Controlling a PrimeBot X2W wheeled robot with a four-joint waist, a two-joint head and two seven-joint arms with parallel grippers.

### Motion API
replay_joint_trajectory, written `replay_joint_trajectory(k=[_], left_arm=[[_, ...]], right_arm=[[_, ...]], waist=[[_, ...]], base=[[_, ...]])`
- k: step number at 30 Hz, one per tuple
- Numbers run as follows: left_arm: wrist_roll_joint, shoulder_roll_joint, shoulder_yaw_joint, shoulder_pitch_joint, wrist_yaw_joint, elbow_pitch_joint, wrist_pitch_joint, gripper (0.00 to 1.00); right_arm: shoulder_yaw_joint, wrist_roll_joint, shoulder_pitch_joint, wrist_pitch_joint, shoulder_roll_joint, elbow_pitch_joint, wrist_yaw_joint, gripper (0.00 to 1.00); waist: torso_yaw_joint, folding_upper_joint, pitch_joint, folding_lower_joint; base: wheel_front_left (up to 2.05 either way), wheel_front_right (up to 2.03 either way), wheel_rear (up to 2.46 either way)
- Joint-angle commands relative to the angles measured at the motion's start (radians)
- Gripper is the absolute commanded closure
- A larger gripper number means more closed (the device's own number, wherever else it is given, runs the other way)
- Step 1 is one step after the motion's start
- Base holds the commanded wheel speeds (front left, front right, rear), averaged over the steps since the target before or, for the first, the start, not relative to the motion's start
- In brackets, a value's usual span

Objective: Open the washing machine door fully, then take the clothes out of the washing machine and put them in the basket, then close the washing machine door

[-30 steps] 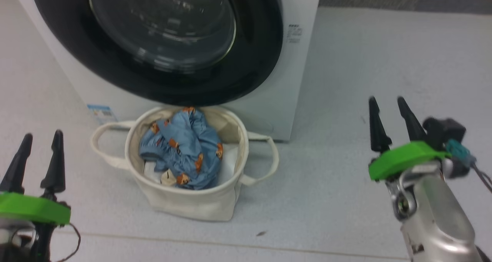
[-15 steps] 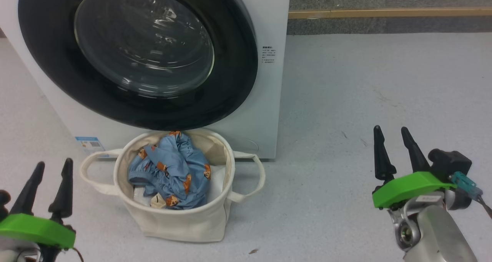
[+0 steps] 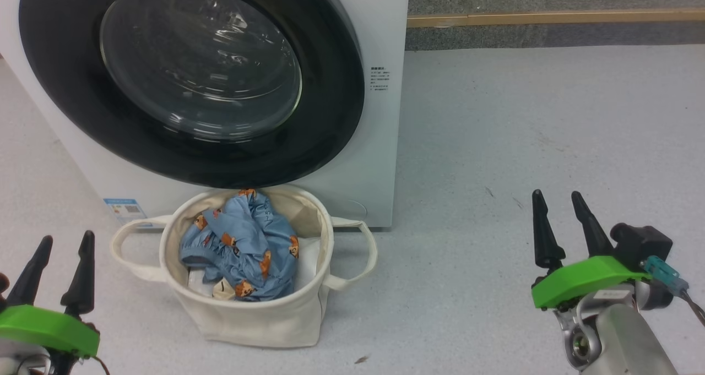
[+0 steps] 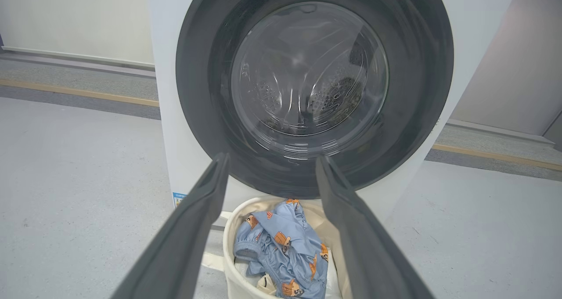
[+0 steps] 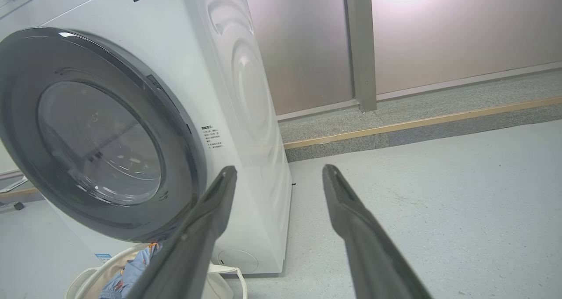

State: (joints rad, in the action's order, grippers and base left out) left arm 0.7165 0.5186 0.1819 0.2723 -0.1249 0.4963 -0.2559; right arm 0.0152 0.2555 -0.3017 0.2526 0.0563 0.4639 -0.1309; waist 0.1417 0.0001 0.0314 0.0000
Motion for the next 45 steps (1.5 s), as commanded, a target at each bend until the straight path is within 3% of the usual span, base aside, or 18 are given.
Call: replay_joint_trajectory(k=[1, 45], left_arm=[[-0.011, 0.042, -0.044, 0.06, -0.006, -0.022, -0.006, 0.0], [0.033, 0.075, 0.059, 0.086, -0.006, -0.02, -0.006, 0.0]], right_arm=[[-0.023, 0.004, -0.026, 0.009, -0.006, -0.038, 0.0, 0.0], [-0.038, -0.007, -0.024, 0.009, -0.006, -0.028, 0.0, 0.0]], waist=[[-0.001, -0.0001, 0.0, 0.0], [-0.014, -0.0001, 0.001, 0.0]], base=[[0.0, 0.0, 0.0], [0.0, 0.0, 0.0]])
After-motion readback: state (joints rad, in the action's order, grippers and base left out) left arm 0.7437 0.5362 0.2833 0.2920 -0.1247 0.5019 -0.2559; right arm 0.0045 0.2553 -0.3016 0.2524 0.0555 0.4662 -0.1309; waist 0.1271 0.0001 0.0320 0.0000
